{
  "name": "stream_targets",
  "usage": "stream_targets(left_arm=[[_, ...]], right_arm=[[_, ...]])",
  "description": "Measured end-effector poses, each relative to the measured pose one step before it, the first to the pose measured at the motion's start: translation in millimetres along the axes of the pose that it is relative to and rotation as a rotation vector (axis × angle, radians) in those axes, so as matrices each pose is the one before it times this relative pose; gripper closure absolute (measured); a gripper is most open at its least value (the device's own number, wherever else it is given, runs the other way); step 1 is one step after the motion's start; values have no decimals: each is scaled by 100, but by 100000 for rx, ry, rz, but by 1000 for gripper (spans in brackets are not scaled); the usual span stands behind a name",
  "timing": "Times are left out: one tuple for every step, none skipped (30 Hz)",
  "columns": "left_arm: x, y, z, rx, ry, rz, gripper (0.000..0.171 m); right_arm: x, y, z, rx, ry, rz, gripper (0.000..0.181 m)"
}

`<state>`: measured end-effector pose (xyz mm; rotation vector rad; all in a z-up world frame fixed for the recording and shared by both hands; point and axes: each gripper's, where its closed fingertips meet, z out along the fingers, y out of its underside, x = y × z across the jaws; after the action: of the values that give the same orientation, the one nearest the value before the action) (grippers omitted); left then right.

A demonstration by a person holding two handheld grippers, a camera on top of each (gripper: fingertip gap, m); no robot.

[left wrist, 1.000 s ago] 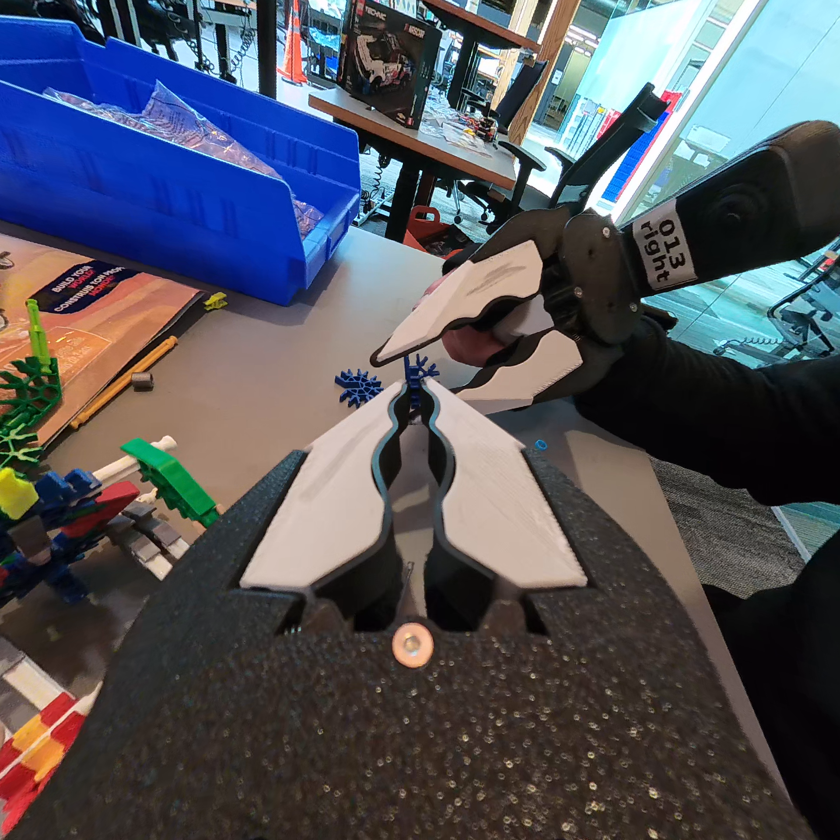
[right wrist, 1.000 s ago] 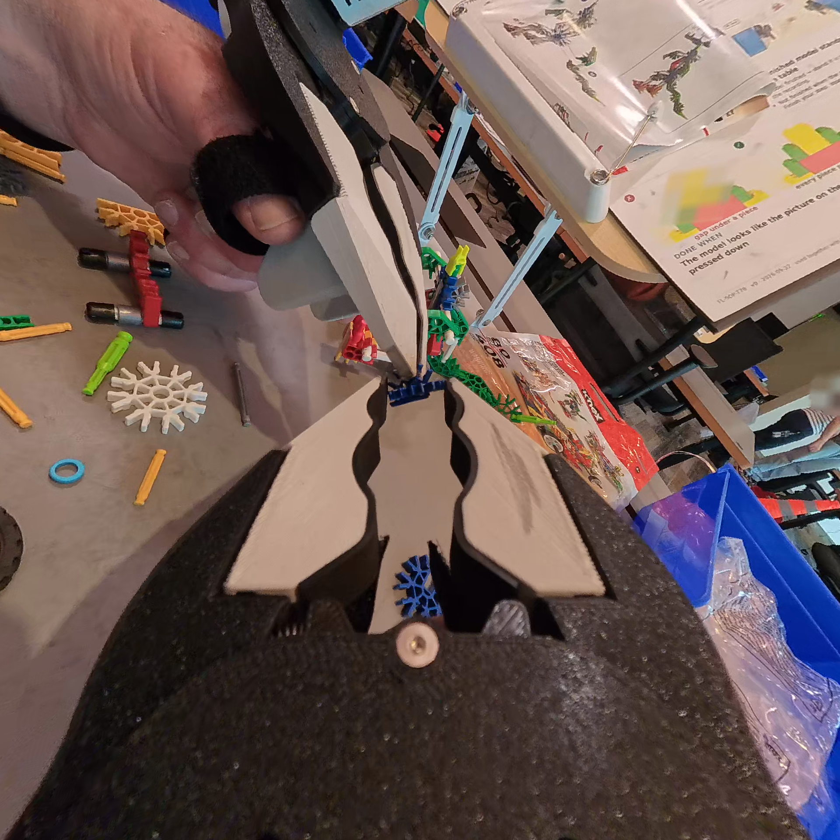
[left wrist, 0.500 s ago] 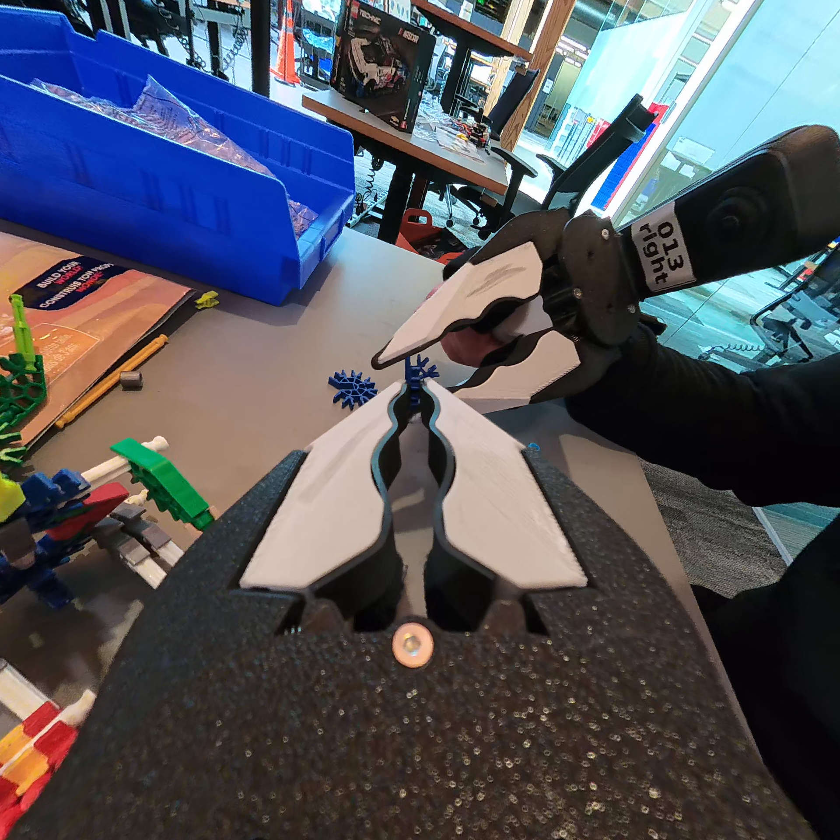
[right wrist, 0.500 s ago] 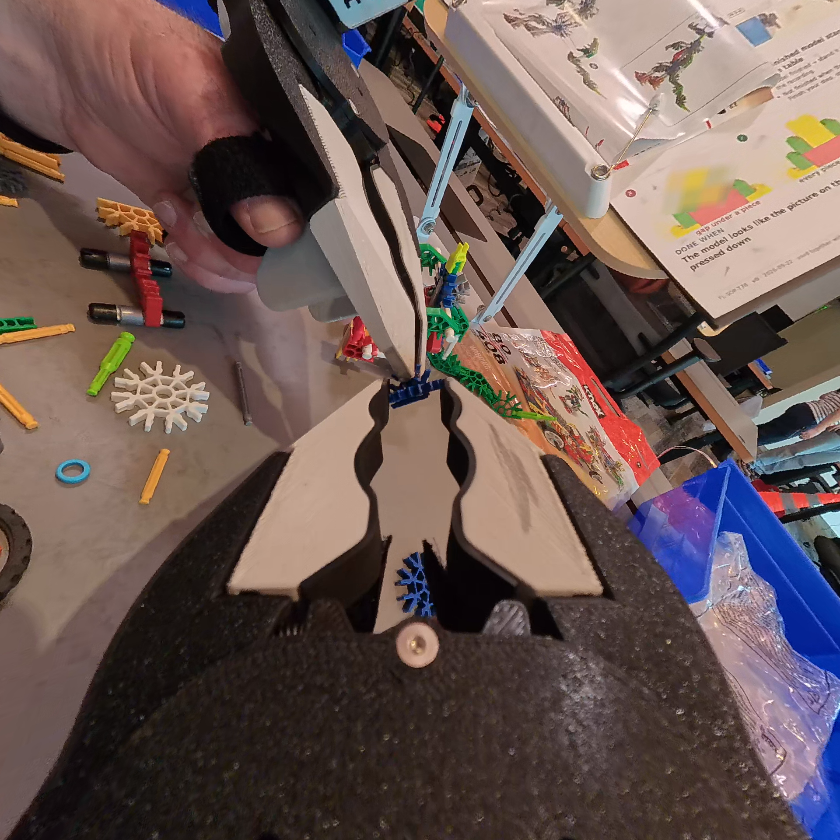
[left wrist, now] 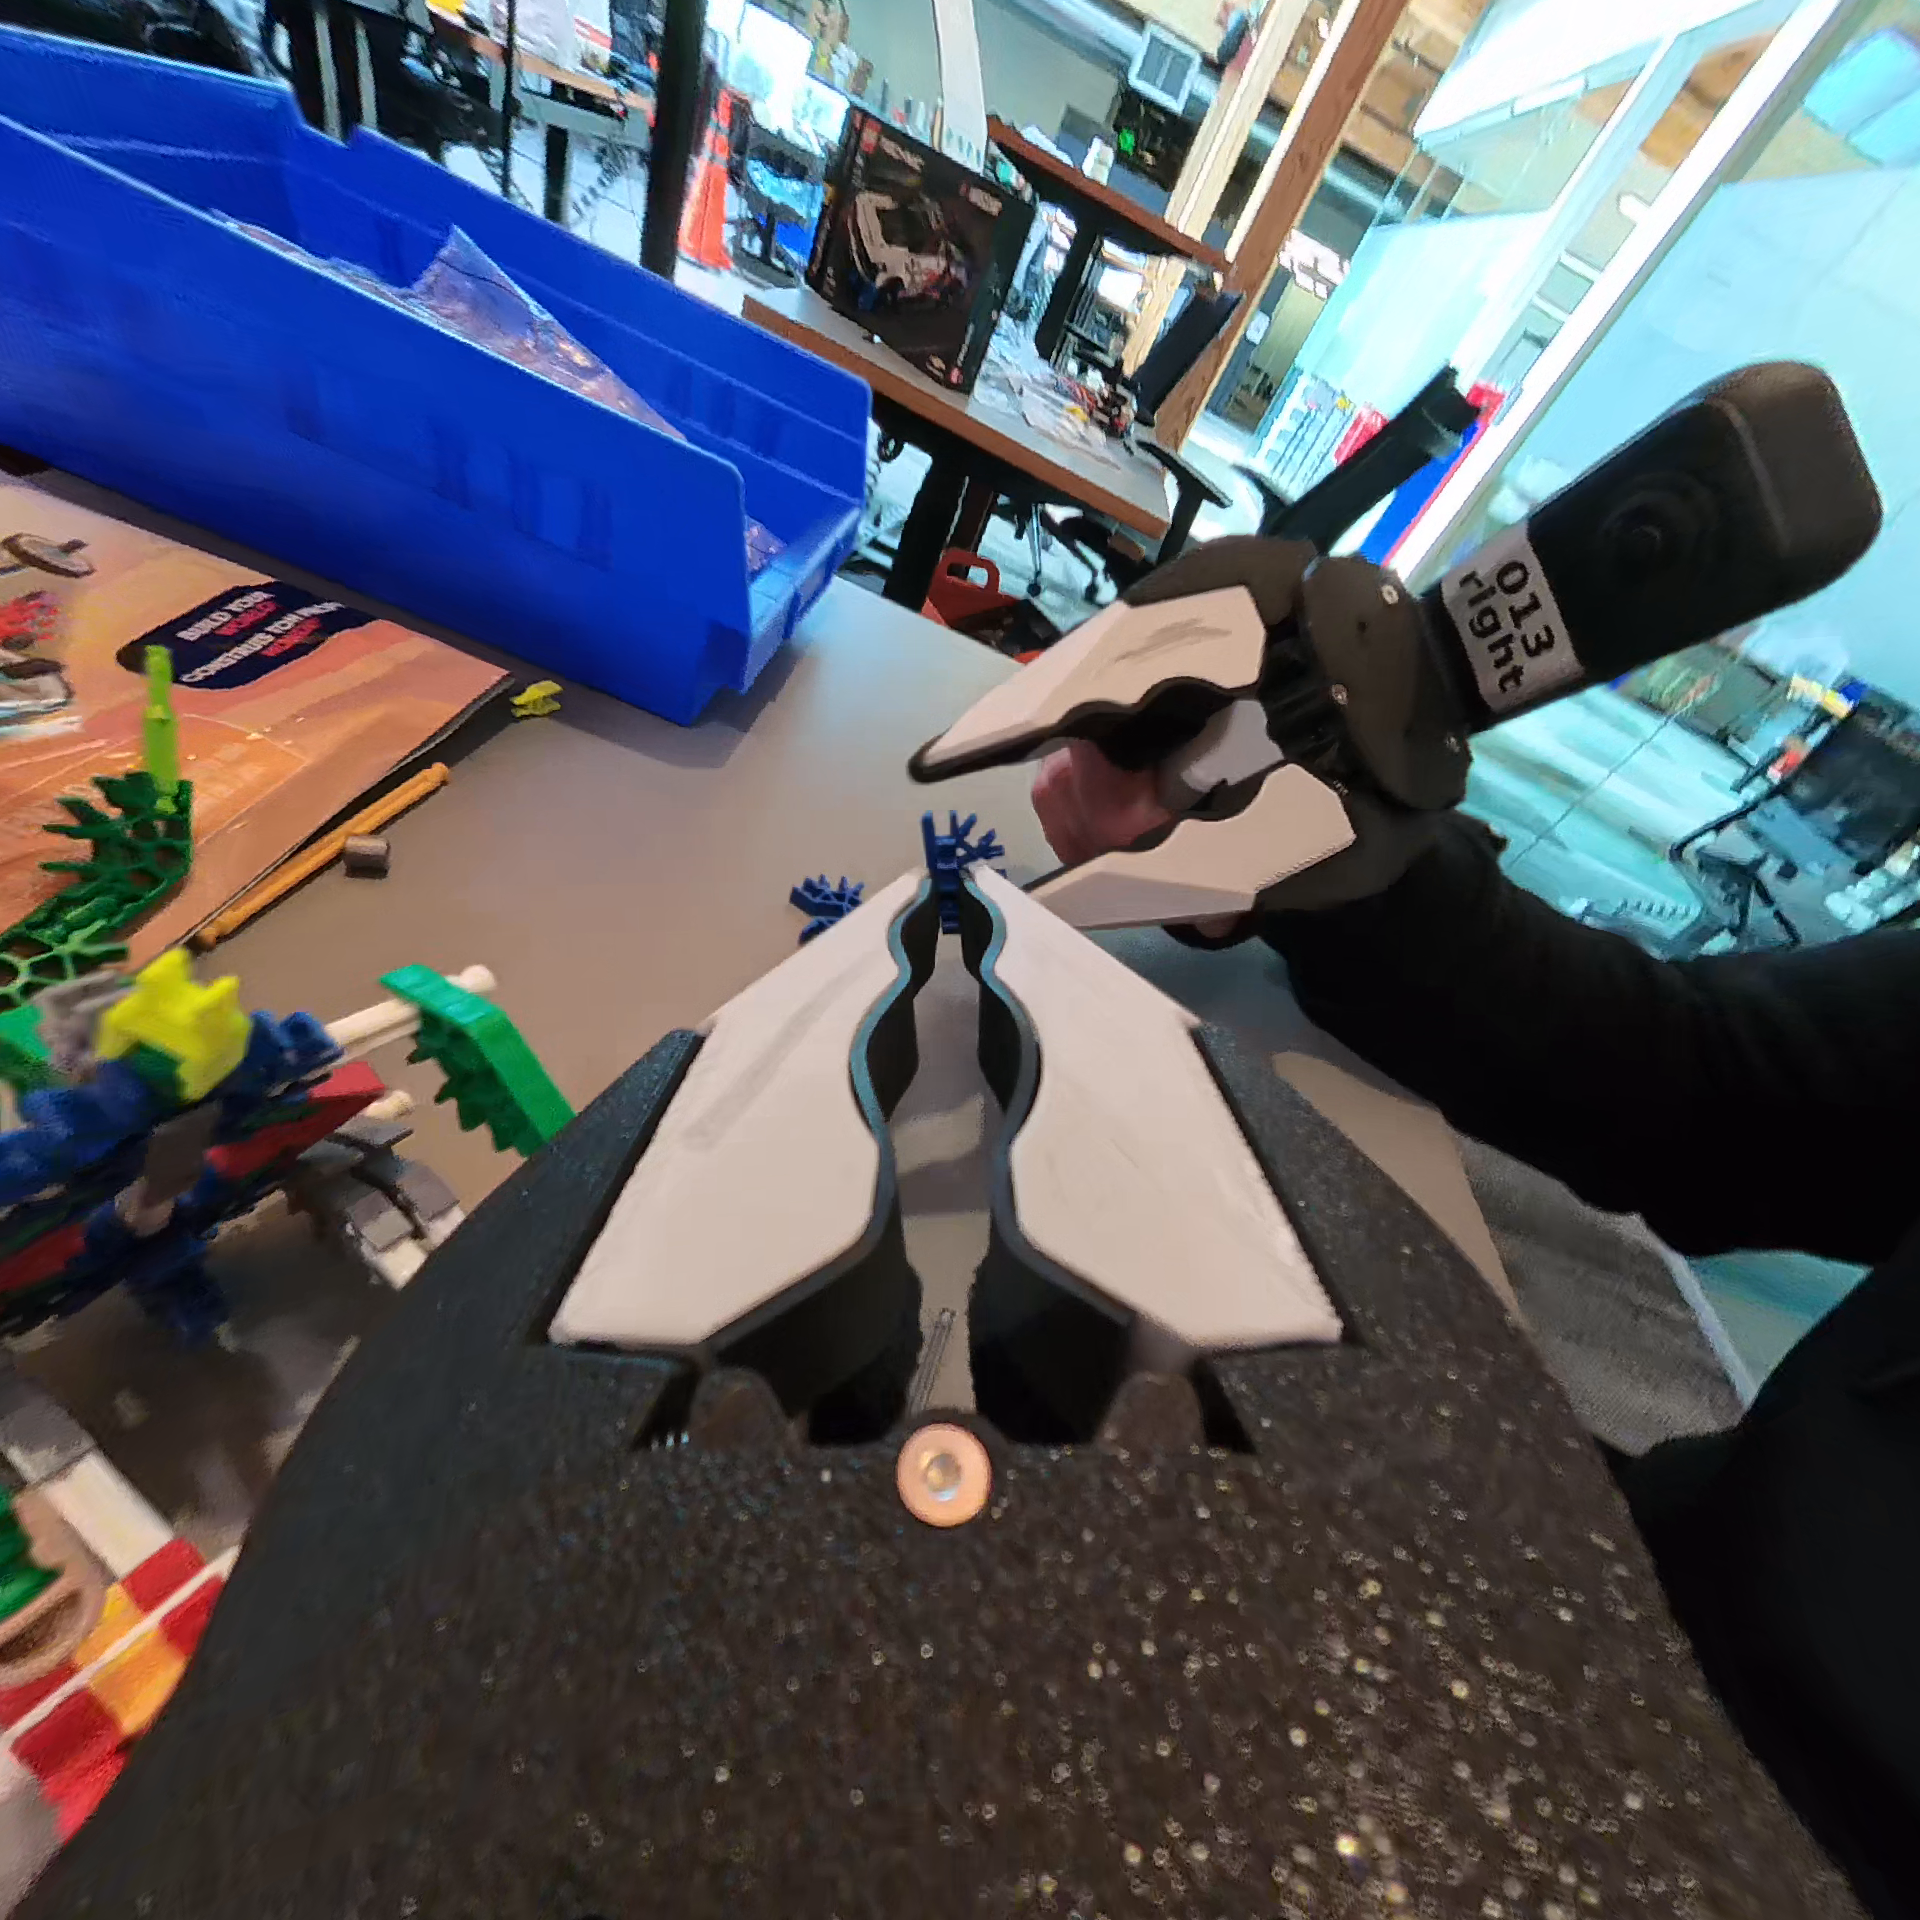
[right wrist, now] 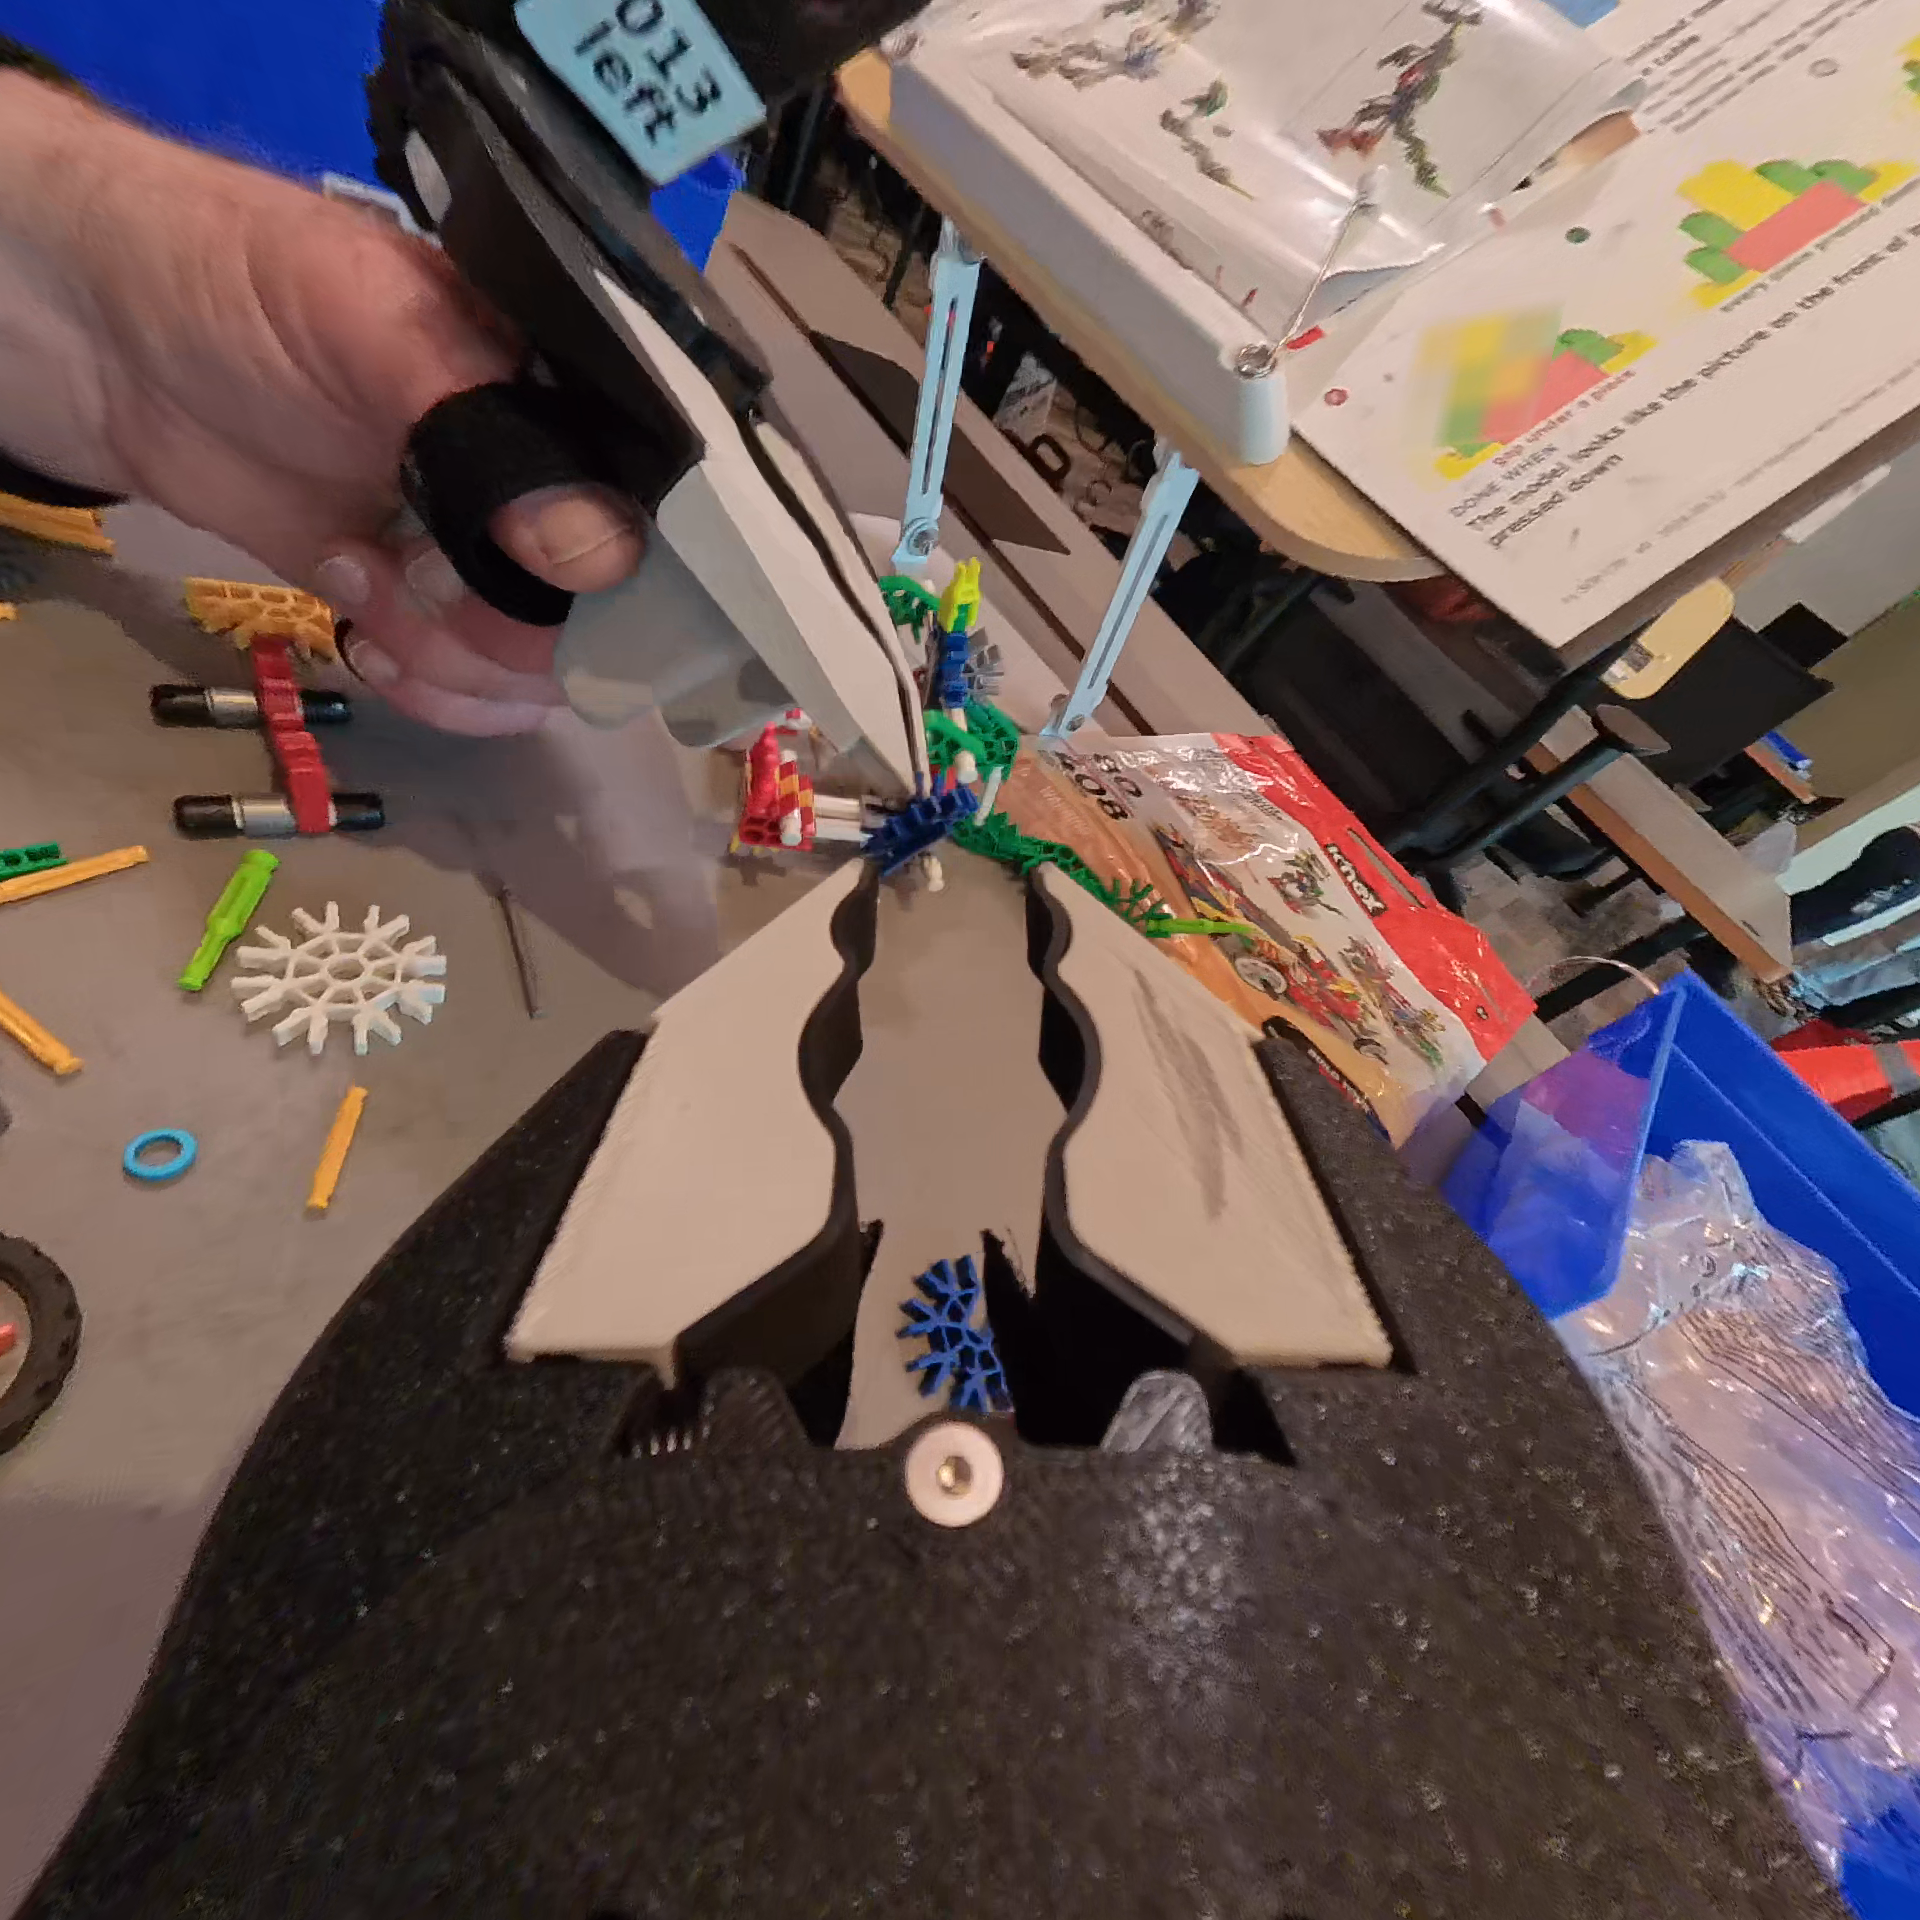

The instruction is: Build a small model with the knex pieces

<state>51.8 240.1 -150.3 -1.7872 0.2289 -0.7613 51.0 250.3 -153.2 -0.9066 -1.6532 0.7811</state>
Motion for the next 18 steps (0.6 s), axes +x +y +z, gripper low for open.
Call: stream_targets(left_arm=[[-201, -191, -134, 1513, 98, -2177, 171], [-60, -82, -50, 552, 350, -1551, 171], [-57, 9, 9, -139, -253, -602, 171], [44, 80, 73, -437, -8, -201, 171], [75, 180, 120, -1099, 69, -448, 171], [46, 163, 131, -902, -179, -183, 171], [73, 169, 148, -859, -74, -203, 171], [100, 112, 131, -632, 27, -278, 171], [82, 105, 112, -699, -193, -30, 171], [42, 81, 75, -720, -614, 403, 171], [-46, 36, 44, -498, -1186, 527, 171], [-3, -8, 22, -290, -678, 267, 171], [-53, -14, 2, -201, -735, 197, 171], [-68, 46, -12, -388, -417, 2, 170], [-14, 23, -12, -20, 105, -100, 170], [-20, 11, -16, 52, 264, -511, 171], [-10, -18, -19, 110, 74, -329, 171], [-13, 6, 3, -168, -139, 190, 170]], right_arm=[[116, -207, -120, 1381, 297, 346, 153], [-48, -61, -14, 428, 10, -817, 153], [-179, 95, 83, -742, -224, -1647, 151], [-258, 163, 144, -1117, -452, -1888, 149], [-258, 179, 166, -1113, -295, -1942, 149], [-188, 165, 164, -1107, 77, -2002, 149], [-162, 109, 143, -837, 150, -1665, 148], [-163, 93, 124, -728, -4, -1516, 149], [-99, 158, 97, -988, 422, -1944, 154], [79, 96, 34, -689, 1213, -1755, 159], [90, 26, 6, -251, 825, -814, 163], [0, 83, 7, -431, -33, -143, 166], [-61, 136, 45, -650, -516, 47, 170], [-58, 70, 30, -409, -302, -98, 170], [-22, 7, 21, -103, 25, -278, 170], [6, -3, -3, 47, 87, -131, 170], [18, -14, -8, 99, 13, 133, 170], [25, 7, -4, 23, -7, 239, 170]])
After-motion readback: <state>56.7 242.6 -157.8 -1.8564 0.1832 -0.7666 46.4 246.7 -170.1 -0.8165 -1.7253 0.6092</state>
